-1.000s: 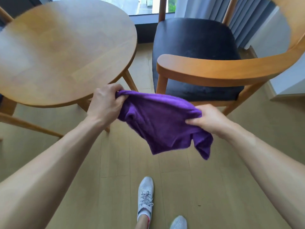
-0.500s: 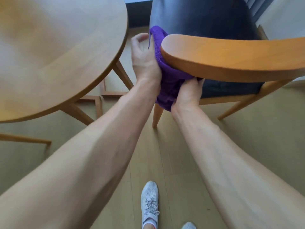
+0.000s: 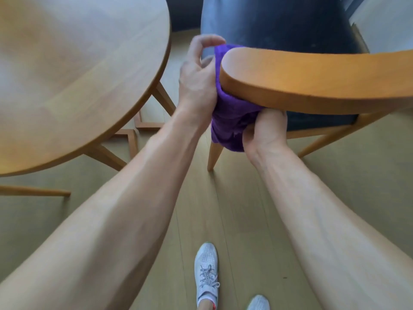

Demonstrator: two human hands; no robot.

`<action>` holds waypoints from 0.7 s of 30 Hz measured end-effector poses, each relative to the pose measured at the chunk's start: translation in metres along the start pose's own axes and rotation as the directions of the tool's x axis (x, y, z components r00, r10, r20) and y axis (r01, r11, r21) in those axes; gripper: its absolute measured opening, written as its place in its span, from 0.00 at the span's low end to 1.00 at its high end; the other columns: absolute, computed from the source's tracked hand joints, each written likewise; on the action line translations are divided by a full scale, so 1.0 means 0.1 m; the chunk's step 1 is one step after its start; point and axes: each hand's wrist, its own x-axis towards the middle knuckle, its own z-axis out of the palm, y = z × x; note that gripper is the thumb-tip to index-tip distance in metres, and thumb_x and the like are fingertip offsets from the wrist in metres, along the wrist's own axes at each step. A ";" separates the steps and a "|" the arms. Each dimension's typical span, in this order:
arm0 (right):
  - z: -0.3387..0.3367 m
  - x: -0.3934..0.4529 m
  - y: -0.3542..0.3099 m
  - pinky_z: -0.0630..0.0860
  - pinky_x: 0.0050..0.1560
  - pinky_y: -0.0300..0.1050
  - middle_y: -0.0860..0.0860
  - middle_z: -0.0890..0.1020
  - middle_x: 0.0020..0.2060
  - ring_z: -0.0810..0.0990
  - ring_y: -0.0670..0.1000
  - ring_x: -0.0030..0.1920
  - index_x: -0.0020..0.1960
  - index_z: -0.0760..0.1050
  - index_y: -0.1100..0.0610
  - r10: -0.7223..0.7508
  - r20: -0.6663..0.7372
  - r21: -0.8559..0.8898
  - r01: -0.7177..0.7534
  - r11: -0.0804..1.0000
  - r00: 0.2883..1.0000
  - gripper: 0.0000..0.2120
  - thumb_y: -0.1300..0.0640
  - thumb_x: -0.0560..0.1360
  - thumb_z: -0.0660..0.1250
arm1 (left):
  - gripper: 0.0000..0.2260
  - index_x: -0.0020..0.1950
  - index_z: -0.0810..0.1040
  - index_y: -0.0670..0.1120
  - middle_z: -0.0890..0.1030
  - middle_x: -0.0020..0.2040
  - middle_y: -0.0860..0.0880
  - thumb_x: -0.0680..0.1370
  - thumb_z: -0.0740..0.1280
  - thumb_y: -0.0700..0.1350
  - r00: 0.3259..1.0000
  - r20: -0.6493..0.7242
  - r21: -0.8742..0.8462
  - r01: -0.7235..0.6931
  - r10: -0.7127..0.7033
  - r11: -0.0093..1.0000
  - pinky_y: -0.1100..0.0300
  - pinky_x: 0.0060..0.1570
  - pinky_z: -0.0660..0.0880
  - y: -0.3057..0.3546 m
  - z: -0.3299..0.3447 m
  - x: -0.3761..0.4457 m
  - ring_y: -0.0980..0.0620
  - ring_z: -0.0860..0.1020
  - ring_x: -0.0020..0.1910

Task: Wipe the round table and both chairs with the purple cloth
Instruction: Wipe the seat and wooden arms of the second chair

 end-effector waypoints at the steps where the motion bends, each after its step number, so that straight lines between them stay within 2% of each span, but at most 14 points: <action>1: -0.01 0.01 0.01 0.79 0.54 0.42 0.52 0.82 0.55 0.81 0.51 0.53 0.60 0.75 0.55 -0.001 0.020 -0.026 0.002 1.000 1.000 0.21 0.60 0.67 0.63 | 0.06 0.49 0.79 0.46 0.84 0.37 0.53 0.79 0.66 0.35 1.000 0.023 -0.016 -0.009 0.009 1.000 0.57 0.40 0.80 0.03 -0.01 -0.01 0.54 0.82 0.38; 3: -0.03 0.02 0.10 0.78 0.57 0.46 0.52 0.83 0.55 0.81 0.52 0.55 0.60 0.76 0.56 -0.002 0.016 -0.271 0.006 0.962 1.000 0.15 0.62 0.74 0.64 | 0.09 0.45 0.80 0.48 0.85 0.37 0.53 0.79 0.65 0.35 0.997 0.029 0.025 0.071 -0.072 0.997 0.57 0.44 0.81 -0.08 -0.03 -0.04 0.54 0.82 0.40; 5: -0.07 0.03 0.22 0.76 0.64 0.54 0.52 0.83 0.55 0.80 0.53 0.57 0.60 0.76 0.55 -0.040 -0.046 -0.487 0.013 0.873 0.998 0.12 0.63 0.79 0.61 | 0.09 0.43 0.83 0.50 0.86 0.40 0.53 0.78 0.66 0.39 0.983 -0.051 0.180 0.184 -0.177 0.966 0.52 0.51 0.82 -0.30 -0.05 -0.12 0.52 0.83 0.44; 7: -0.10 0.04 0.27 0.74 0.65 0.56 0.51 0.82 0.54 0.79 0.53 0.56 0.57 0.76 0.53 -0.085 -0.093 -0.567 0.018 0.824 0.992 0.10 0.62 0.78 0.62 | 0.07 0.43 0.83 0.50 0.85 0.40 0.52 0.77 0.66 0.44 0.964 -0.151 0.220 0.247 -0.217 0.944 0.54 0.48 0.80 -0.47 -0.05 -0.22 0.52 0.81 0.43; 11: -0.12 0.06 0.22 0.77 0.63 0.54 0.50 0.84 0.52 0.81 0.52 0.54 0.54 0.77 0.52 -0.071 -0.077 -0.493 0.024 0.870 0.994 0.09 0.60 0.76 0.65 | 0.09 0.38 0.81 0.55 0.82 0.36 0.57 0.73 0.62 0.53 0.932 -0.290 0.154 0.267 -0.215 0.951 0.54 0.51 0.77 -0.49 0.10 -0.35 0.52 0.79 0.42; 13: -0.14 0.01 0.19 0.77 0.63 0.54 0.51 0.84 0.53 0.81 0.52 0.55 0.56 0.78 0.53 -0.048 -0.057 -0.455 0.017 0.890 0.997 0.10 0.59 0.75 0.66 | 0.12 0.35 0.79 0.57 0.82 0.39 0.54 0.72 0.61 0.58 0.912 -0.352 0.167 0.284 -0.212 0.944 0.49 0.55 0.77 -0.49 0.16 -0.38 0.49 0.79 0.44; 15: -0.17 -0.02 0.17 0.77 0.63 0.55 0.50 0.84 0.53 0.81 0.51 0.55 0.56 0.79 0.52 -0.019 -0.037 -0.414 0.002 0.910 0.999 0.10 0.58 0.75 0.67 | 0.19 0.45 0.81 0.57 0.83 0.49 0.49 0.73 0.55 0.65 0.889 -0.416 0.178 0.285 -0.190 0.942 0.44 0.61 0.76 -0.52 0.21 -0.44 0.46 0.80 0.53; 17: -0.24 -0.06 0.13 0.79 0.59 0.53 0.51 0.85 0.53 0.82 0.53 0.55 0.55 0.80 0.51 0.013 -0.001 -0.346 -0.013 0.938 1.000 0.12 0.56 0.73 0.67 | 0.28 0.57 0.78 0.57 0.81 0.56 0.49 0.70 0.50 0.71 0.846 -0.494 0.121 0.296 -0.201 0.948 0.44 0.63 0.74 -0.54 0.26 -0.57 0.46 0.78 0.60; 19: -0.34 -0.16 0.09 0.80 0.57 0.52 0.54 0.85 0.54 0.83 0.56 0.56 0.56 0.79 0.53 0.030 0.023 -0.274 -0.023 0.961 0.999 0.11 0.57 0.74 0.67 | 0.25 0.56 0.74 0.59 0.80 0.58 0.51 0.68 0.54 0.71 0.795 -0.558 0.008 0.292 -0.238 0.956 0.45 0.63 0.74 -0.49 0.37 -0.79 0.48 0.78 0.60; 21: -0.51 -0.28 0.01 0.79 0.61 0.58 0.57 0.84 0.54 0.82 0.60 0.57 0.53 0.79 0.51 0.014 -0.016 -0.253 -0.017 0.967 1.000 0.10 0.58 0.72 0.68 | 0.14 0.53 0.73 0.57 0.81 0.55 0.51 0.72 0.64 0.62 0.767 -0.579 -0.035 0.316 -0.277 0.948 0.45 0.61 0.75 -0.48 0.54 -1.05 0.49 0.79 0.55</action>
